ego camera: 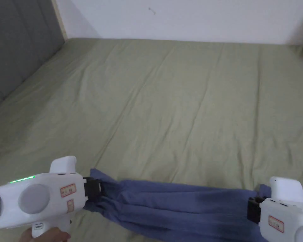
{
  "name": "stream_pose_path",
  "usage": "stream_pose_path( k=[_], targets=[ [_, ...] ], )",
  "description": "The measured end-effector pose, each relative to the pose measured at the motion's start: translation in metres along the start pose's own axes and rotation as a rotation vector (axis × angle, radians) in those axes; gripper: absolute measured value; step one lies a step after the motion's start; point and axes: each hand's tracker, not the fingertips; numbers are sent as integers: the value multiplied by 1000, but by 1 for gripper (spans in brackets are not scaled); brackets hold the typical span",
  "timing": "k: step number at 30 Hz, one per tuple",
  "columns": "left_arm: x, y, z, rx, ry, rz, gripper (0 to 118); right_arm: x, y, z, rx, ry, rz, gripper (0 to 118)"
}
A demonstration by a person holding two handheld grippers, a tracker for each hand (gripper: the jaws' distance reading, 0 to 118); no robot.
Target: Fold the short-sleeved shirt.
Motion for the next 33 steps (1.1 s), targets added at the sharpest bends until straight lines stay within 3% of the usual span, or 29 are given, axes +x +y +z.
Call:
stream_pose_path(
  k=[5, 10, 16, 18, 20, 21, 24, 25, 27, 30, 33],
  targets=[
    [83, 11, 19, 44, -141, -176, 10, 32, 3, 14, 36, -25, -83, 4],
    [172, -5, -9, -27, -358, -288, 10, 63, -4, 23, 48, -48, -158, 4],
    [235, -49, -78, -188, -315, -409, 14, 90, -22, 29, 35, -107, -202, 4],
    [239, -56, -90, -246, -320, -369, 40, 96, -26, 31, 27, -128, -203, 4],
    [234, -56, -91, -270, -342, -377, 84, 103, -30, 33, 21, -133, -220, 4],
    [230, -54, -87, -260, -342, -377, 90, 106, -31, 34, 20, -133, -233, 4],
    [211, -40, -75, -225, -330, -313, 87, 109, -31, 35, 25, -131, -255, 4],
    [202, -35, -69, -211, -338, -274, 78, 109, -30, 34, 27, -131, -259, 4],
    [187, -27, -58, -134, -346, -255, 0, 107, -28, 34, 30, -124, -259, 4],
    [172, -21, -56, -93, -225, -268, 0, 101, -25, 32, 37, -111, -241, 4],
    [165, -26, -72, -168, -239, -216, 0, 96, -26, 30, 39, -93, -237, 4]
  ],
)
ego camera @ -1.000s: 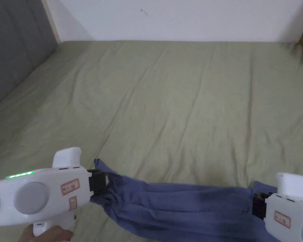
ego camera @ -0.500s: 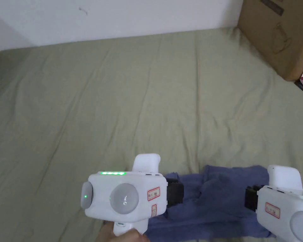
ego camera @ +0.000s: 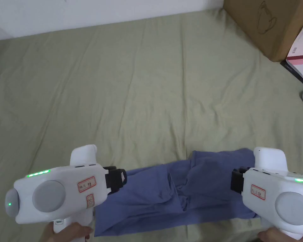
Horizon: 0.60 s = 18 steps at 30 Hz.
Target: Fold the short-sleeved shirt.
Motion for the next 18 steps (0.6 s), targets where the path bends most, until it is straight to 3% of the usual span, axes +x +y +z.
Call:
stream_pose_path(
  k=[3, 9, 18],
  targets=[
    [3, -12, -28, -81, -79, 48, 0, -2, -2, -4, -9, 11, -3, 4],
    [45, -41, -83, -217, -103, -42, 0, 4, -4, -7, -24, 9, -15, 4],
    [75, -42, -89, -243, -103, -164, 0, 16, -2, -6, -19, -12, -49, 4]
  ],
)
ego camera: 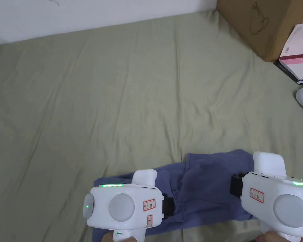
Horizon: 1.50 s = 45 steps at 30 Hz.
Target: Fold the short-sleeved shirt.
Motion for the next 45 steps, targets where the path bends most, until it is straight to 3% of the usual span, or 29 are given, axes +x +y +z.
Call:
stream_pose_path(
  k=[2, 6, 11, 16, 18, 19, 20, 21, 22, 25, 29, 34, 35, 36, 37, 38, 40, 42, 45],
  targets=[
    [0, 1, 6, 6, -25, 2, 0, -1, 0, 2, 3, 3, -5, 4],
    [-5, 3, 18, 39, -224, 85, 0, -8, 2, 5, 2, -7, 21, 4],
    [-43, -4, 63, 144, -146, 116, 0, -21, 2, 14, 16, -5, 56, 4],
    [-125, -29, 117, 209, -136, 282, 1, -37, 3, 13, 11, -3, 94, 4],
    [-152, -42, 123, 223, -144, 336, 10, -45, 1, 13, 6, 4, 113, 4],
    [-162, -48, 123, 209, -132, 349, 22, -49, 0, 12, 2, 7, 124, 4],
    [-168, -51, 121, 197, -123, 363, 54, -52, 0, 11, -3, 9, 134, 4],
    [-173, -54, 118, 184, -114, 372, 74, -55, -1, 10, -8, 12, 144, 4],
    [-180, -57, 113, 177, -117, 368, 74, -59, -1, 9, -13, 13, 152, 4],
    [-191, -61, 95, 152, -131, 413, 93, -68, -2, 5, -26, 18, 170, 4],
    [-194, -56, 88, 190, -236, 425, 99, -79, -4, 5, -35, 22, 203, 4],
    [-205, -48, 71, 177, -428, 537, 96, -89, -5, 1, -51, 27, 228, 4],
    [-204, -49, 67, 188, -460, 564, 90, -89, -6, -1, -54, 28, 232, 4],
    [-201, -49, 62, 195, -493, 573, 80, -91, -7, -2, -58, 28, 238, 4],
    [-200, -50, 56, 184, -468, 545, 62, -92, -8, -4, -66, 23, 243, 4],
    [-198, -49, 53, 161, -434, 510, 17, -93, -9, -5, -71, 22, 245, 4],
    [-205, -51, 48, 134, -361, 535, 16, -94, -10, -6, -81, 21, 252, 4],
    [-216, -55, 54, 160, -507, 597, 16, -95, -9, -4, -82, 19, 260, 4],
    [-223, -54, 73, 145, -404, 531, 15, -94, -8, -4, -76, 8, 264, 4]
  ],
)
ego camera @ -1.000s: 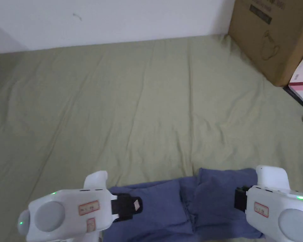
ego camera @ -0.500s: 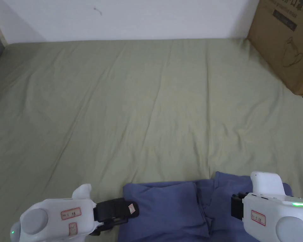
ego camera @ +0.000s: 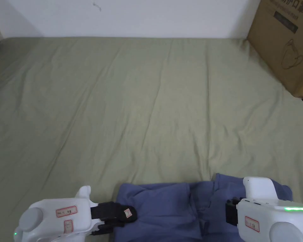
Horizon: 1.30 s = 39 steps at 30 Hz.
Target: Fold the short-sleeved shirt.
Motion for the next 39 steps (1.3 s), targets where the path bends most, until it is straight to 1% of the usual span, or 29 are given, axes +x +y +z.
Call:
stream_pose_path(
  k=[1, 4, 7, 11, 14, 17, 18, 23, 25, 26, 27, 30, 31, 33, 35, 37, 39],
  targets=[
    [2, 2, 9, 1, 36, -31, 15, 1, 1, 0, -1, -3, -3, 4],
    [-2, 9, 41, 9, 16, -48, 15, 1, 3, 0, -1, -6, -16, 4],
    [-11, 18, 79, 79, 102, -77, 15, 1, 4, -1, -2, -2, -21, 4],
    [-26, 24, 131, 148, 180, -35, 15, -4, 5, -4, -4, 3, -14, 4],
    [-32, 27, 163, 191, 279, -26, 15, -7, 6, -5, -5, 17, -9, 4],
    [-30, 27, 182, 230, 304, 3, 15, -10, 6, -7, -7, 20, -1, 4],
    [-25, 25, 184, 232, 286, -3, 15, -10, 6, -8, -8, 23, -2, 4],
    [19, 13, 172, 238, 283, -89, 15, -9, 3, -8, -8, 40, -14, 4],
    [35, 11, 165, 246, 240, -127, 15, -5, 1, -7, -7, 41, -15, 4],
    [44, 10, 161, 250, 206, -125, 14, -2, 0, -7, -5, 40, -20, 4],
    [54, 10, 156, 243, 163, -131, 14, 2, -1, -6, -5, 41, -31, 4],
    [81, 6, 137, 234, 101, -158, 12, 17, -5, -6, -5, 51, -96, 4],
    [91, 3, 129, 226, 114, -174, 12, 23, -5, -6, -9, 53, -120, 4],
    [106, 2, 113, 204, 84, -201, 11, 33, -7, -5, -4, 51, -144, 4],
    [122, 1, 95, 196, 55, -198, 11, 42, -8, -3, 5, 39, -157, 4],
    [139, -1, 72, 135, 6, -241, 11, 52, -9, 0, 15, 34, -177, 4],
    [157, -2, 49, 89, -6, -298, 11, 61, -10, 4, 27, 36, -201, 4]
  ],
)
